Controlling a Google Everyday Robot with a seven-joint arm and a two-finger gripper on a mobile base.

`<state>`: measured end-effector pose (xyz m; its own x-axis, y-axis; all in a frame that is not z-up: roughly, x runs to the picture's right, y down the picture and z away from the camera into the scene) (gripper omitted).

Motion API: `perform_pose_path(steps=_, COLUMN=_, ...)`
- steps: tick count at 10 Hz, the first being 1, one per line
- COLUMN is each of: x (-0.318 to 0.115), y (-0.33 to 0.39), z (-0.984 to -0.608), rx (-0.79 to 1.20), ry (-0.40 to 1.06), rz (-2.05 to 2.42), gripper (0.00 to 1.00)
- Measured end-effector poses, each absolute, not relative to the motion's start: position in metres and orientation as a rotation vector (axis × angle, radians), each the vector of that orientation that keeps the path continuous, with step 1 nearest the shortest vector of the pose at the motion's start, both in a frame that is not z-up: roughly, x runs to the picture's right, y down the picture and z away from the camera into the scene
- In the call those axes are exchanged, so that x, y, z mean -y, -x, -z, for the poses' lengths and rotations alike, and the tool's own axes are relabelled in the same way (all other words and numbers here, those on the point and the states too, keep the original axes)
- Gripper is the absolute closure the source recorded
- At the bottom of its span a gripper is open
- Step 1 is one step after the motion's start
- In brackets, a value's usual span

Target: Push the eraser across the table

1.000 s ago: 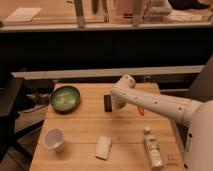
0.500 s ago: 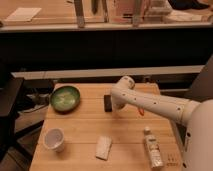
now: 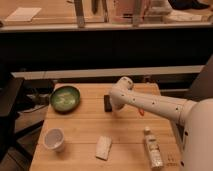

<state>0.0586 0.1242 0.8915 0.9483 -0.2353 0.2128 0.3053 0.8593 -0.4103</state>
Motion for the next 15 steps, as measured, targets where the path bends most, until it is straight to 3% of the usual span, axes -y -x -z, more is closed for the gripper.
perform_pose_path(steps=15, x=-0.128, y=-0.027, z=-0.907, rx=0.167, ry=0.455, rz=0.34, gripper=1.0)
